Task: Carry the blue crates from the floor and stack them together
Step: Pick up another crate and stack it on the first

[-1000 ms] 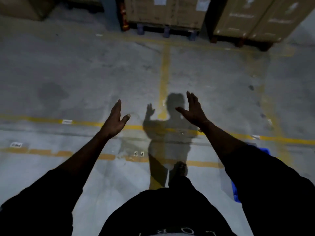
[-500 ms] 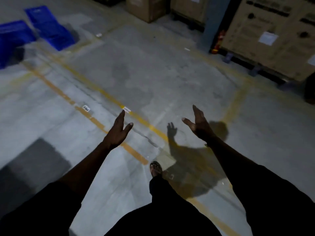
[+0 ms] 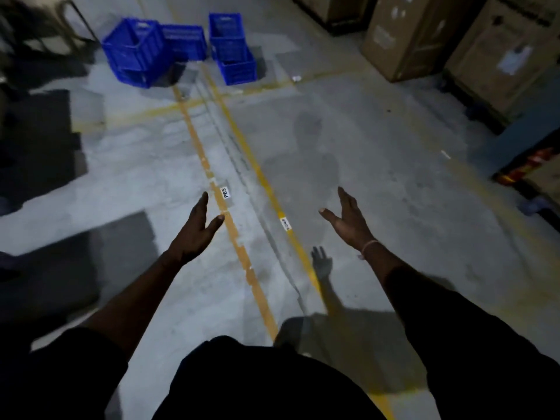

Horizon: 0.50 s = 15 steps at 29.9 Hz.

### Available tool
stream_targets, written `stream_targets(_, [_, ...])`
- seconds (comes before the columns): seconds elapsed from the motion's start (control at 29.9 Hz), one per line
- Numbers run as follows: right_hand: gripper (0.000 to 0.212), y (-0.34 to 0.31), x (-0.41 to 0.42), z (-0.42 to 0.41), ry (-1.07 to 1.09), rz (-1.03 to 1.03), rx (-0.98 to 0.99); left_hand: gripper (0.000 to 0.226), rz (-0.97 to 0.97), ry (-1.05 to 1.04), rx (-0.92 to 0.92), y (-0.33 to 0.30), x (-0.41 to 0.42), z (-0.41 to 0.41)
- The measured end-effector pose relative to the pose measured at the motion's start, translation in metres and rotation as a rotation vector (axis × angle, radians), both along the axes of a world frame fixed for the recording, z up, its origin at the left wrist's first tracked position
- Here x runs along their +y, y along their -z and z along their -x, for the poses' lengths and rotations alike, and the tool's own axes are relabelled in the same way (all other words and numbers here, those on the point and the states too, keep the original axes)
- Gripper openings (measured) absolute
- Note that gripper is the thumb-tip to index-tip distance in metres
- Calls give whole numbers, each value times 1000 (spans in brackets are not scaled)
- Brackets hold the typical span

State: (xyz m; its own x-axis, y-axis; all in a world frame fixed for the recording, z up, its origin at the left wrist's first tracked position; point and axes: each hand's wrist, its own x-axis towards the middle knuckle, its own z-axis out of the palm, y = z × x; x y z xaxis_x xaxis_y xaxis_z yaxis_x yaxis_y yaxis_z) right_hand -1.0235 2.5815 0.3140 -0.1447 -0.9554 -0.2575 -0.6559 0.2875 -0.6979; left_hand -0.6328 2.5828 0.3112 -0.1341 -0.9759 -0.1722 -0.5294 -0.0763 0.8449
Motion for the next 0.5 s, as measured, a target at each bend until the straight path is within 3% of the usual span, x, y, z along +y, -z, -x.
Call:
stream_targets(0.23, [86, 4, -156, -63, -154, -32, 2, 77, -39, -184, 63, 17, -89, -64])
stream_targets(0.5, [79, 2, -341, -172, -167, -52, -31, 82, -87, -269, 62, 37, -269, -172])
